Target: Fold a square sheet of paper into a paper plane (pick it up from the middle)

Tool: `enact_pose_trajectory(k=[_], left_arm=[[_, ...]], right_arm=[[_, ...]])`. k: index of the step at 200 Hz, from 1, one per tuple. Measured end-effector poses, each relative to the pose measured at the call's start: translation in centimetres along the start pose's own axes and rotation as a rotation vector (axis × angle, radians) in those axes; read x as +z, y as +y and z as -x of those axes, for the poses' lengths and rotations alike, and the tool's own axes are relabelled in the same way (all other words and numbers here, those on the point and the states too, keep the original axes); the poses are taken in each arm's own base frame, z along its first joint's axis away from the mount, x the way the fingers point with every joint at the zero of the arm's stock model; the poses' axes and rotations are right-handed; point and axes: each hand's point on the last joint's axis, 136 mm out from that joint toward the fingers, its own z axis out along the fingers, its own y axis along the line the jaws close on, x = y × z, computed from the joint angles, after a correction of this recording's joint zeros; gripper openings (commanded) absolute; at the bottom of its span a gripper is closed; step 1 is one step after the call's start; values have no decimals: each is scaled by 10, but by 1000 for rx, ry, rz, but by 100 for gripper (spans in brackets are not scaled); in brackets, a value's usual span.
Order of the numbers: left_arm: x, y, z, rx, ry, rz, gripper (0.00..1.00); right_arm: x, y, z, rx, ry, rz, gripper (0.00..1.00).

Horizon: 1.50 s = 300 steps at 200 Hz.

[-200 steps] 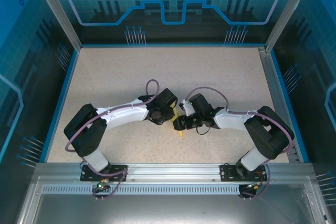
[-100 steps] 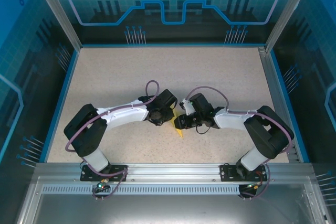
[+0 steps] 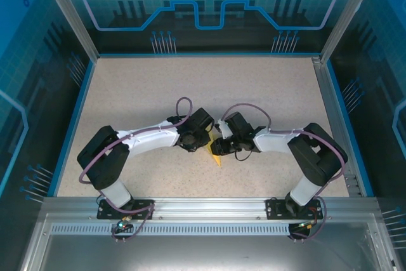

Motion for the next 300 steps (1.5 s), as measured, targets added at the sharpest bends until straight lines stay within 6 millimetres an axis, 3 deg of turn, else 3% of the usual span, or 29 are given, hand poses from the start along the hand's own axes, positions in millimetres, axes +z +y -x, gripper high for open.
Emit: enact_pose_trajectory(k=[44, 71, 89, 111, 141, 205, 300], left_arm=[[-2, 1, 1, -2, -5, -10, 21], [-16, 3, 1, -5, -21, -49, 26], [-32, 2, 4, -11, -48, -94, 28], [-49, 7, 10, -22, -92, -125, 30], [-60, 22, 14, -52, -138, -127, 33], [-70, 45, 20, -82, -181, -116, 34], [-76, 50, 21, -88, -187, -122, 36]], right_arm=[[2, -2, 0, -32, 28, -94, 7], [-7, 1, 4, -63, 26, -183, 6], [-19, -1, 17, -61, 3, -278, 6], [-35, -10, 34, -28, -38, -396, 7], [-47, -25, 38, 27, -36, -523, 8], [-20, -52, 27, 111, 71, -646, 12], [-16, -54, 24, 135, 81, -651, 17]])
